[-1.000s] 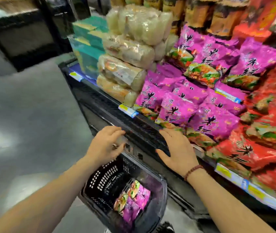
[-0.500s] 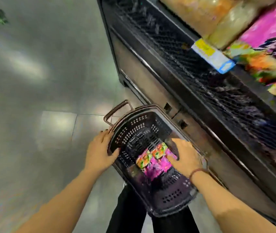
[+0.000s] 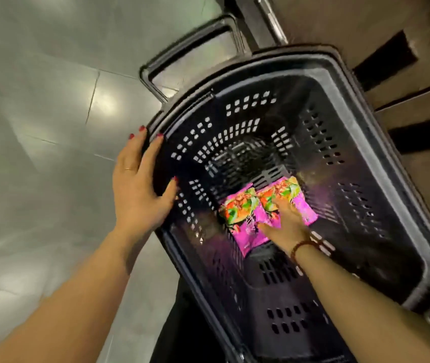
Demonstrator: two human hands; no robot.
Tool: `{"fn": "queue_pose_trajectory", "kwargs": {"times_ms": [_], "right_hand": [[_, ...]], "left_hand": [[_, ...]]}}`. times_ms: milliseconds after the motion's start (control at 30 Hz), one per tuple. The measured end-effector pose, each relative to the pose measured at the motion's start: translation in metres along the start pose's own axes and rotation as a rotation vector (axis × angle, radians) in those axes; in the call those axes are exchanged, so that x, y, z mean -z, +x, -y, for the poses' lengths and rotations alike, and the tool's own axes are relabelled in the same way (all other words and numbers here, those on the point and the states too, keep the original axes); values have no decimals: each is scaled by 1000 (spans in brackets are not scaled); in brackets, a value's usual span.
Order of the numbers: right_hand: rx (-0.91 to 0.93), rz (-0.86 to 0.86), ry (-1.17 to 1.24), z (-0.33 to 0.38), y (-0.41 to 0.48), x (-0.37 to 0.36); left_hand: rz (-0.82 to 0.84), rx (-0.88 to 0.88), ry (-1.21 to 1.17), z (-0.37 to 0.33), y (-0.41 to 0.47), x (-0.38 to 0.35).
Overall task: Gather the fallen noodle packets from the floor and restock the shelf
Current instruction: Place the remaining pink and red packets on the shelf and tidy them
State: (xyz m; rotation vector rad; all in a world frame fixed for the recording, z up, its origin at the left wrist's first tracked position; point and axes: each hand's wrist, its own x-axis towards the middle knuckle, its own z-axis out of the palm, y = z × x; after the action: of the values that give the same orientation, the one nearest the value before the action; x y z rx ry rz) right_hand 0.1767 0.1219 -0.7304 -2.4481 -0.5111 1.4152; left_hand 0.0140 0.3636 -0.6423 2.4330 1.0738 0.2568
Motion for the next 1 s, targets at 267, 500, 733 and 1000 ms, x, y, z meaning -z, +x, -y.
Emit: {"fn": "queue_pose_trajectory", "kwargs": {"times_ms": [267,500,733,1000], "right_hand": [[28,37,-102,-27,90,-59],[77,0,-266,-24,128,-87],[85,44,-248,-18,122,-94],[-37,-55,-16,-22,58,-68]], "left_hand": [[-83,6,7,1,-2,-8],[-113,-19,12,4,-3,-11],[-130,-50,19,5,-7,-13],[-128,4,-16,2,-9,-12]]}}
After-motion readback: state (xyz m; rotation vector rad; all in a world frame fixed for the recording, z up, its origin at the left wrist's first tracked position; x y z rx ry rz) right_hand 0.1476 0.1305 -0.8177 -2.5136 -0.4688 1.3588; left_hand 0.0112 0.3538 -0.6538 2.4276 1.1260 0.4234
